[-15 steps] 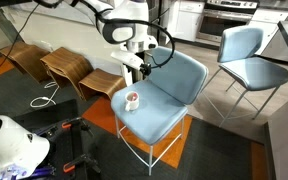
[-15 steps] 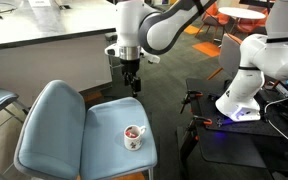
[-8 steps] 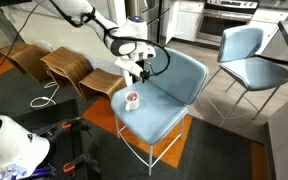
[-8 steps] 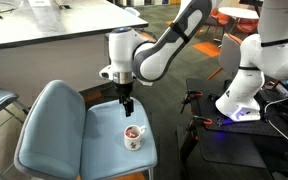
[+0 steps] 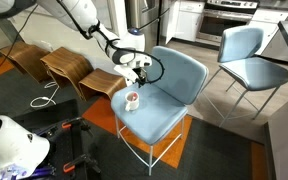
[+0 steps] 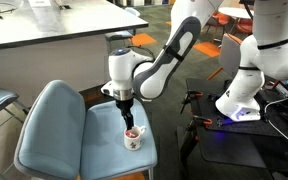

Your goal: Remove the marker from the mug and put it on the chair

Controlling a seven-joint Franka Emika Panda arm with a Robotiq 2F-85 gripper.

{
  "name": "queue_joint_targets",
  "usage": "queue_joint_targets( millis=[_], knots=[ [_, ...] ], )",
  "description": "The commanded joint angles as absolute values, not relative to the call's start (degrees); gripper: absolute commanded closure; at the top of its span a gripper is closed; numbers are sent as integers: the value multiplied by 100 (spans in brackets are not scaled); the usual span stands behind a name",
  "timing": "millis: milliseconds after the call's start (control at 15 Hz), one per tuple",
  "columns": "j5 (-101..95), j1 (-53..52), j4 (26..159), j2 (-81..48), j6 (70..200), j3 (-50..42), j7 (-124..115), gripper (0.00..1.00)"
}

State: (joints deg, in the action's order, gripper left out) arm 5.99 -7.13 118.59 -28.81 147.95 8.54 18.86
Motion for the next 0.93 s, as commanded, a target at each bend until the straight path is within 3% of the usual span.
queue_joint_targets(
  millis=[0, 467, 867],
  knots=[
    [626, -533, 11977, -3030, 15119, 1045, 1746, 5],
    [618, -224, 12146, -3359, 15490, 1224, 1873, 47],
    [619, -122, 12114, -3635, 15543, 1364, 1890, 44]
  ],
)
